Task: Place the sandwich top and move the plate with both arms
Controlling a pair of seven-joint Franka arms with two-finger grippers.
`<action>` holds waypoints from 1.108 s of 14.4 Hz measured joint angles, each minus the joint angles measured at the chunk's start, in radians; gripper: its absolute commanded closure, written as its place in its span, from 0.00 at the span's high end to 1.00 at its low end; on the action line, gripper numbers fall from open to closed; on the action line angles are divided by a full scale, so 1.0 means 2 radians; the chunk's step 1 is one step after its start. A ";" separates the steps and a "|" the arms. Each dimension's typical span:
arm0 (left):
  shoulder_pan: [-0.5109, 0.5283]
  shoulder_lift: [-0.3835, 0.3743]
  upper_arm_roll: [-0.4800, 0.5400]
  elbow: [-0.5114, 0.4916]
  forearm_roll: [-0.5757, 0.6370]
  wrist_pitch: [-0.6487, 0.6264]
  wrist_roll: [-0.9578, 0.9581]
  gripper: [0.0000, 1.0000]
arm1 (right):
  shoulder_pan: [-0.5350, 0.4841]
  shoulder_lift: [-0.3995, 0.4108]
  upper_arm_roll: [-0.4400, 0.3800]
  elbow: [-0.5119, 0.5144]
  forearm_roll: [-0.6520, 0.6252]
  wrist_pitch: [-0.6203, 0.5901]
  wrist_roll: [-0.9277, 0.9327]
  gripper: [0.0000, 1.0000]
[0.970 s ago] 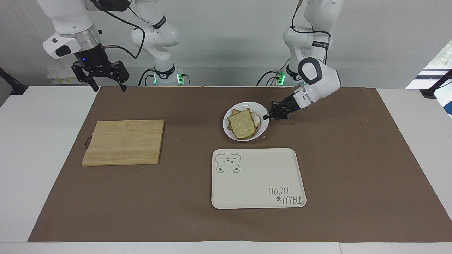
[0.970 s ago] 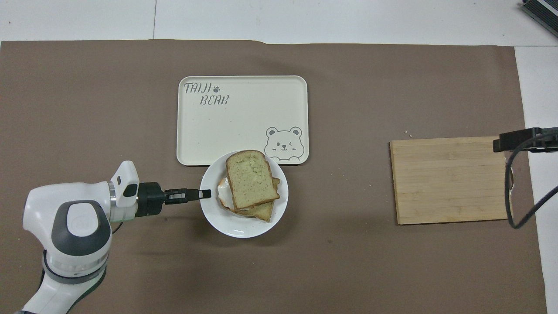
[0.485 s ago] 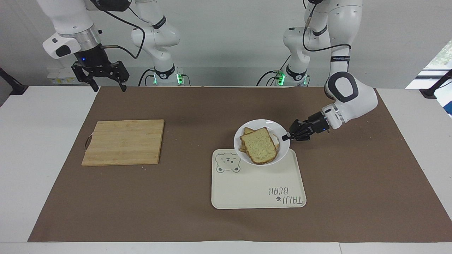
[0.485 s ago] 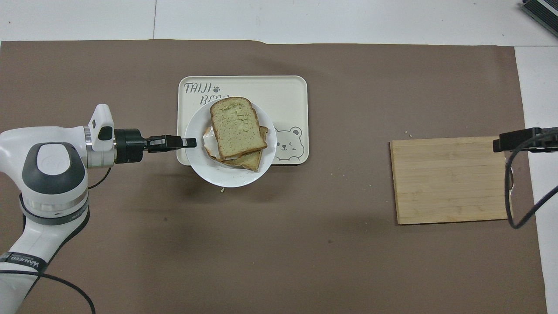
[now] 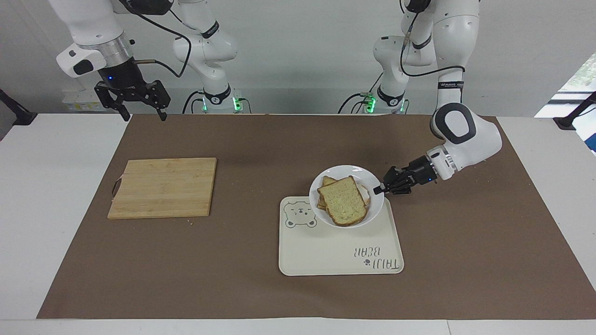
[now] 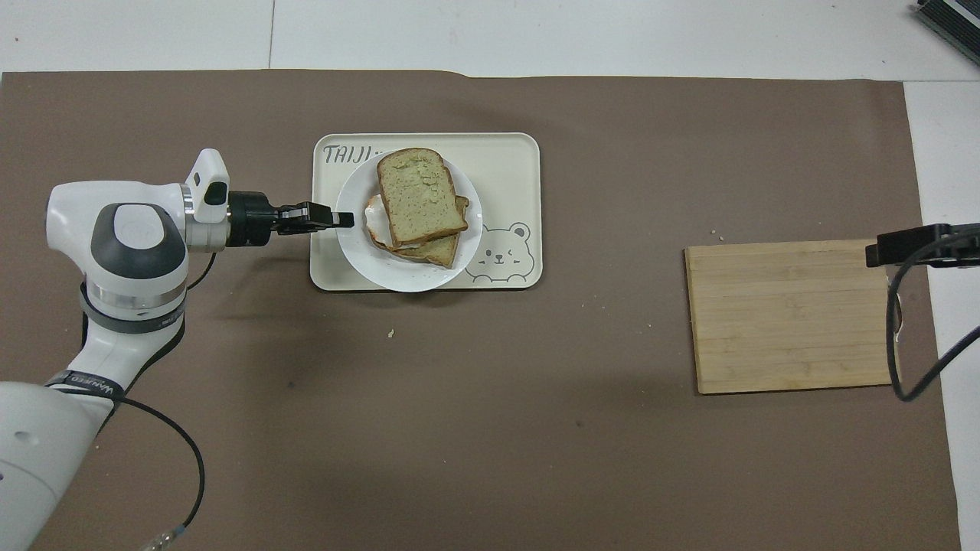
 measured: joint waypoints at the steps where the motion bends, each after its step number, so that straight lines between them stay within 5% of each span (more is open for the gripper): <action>1: 0.001 0.014 0.000 0.015 0.000 0.001 0.000 0.00 | 0.000 0.000 0.000 0.000 0.000 0.000 0.000 1.00; 6: 0.001 0.026 -0.008 0.032 0.000 0.037 0.000 0.00 | 0.000 0.000 0.000 0.000 0.000 0.000 0.000 1.00; 7: 0.000 0.026 -0.010 0.032 0.000 0.041 0.000 0.09 | 0.000 0.000 0.000 0.000 0.000 0.000 0.000 1.00; 10: -0.005 0.026 -0.012 0.032 0.000 0.042 -0.001 0.69 | 0.000 0.000 0.000 0.000 0.000 0.000 0.000 1.00; 11: -0.005 0.026 -0.012 0.031 0.000 0.042 -0.001 0.80 | 0.000 0.000 0.000 0.000 0.000 0.000 0.000 1.00; 14: -0.005 0.023 -0.010 0.032 0.022 0.043 -0.002 0.97 | 0.000 0.000 0.000 0.000 0.000 0.000 0.000 1.00; 16: -0.005 0.012 -0.006 0.033 0.070 0.043 -0.015 1.00 | 0.000 0.000 0.000 0.000 0.000 0.000 0.000 1.00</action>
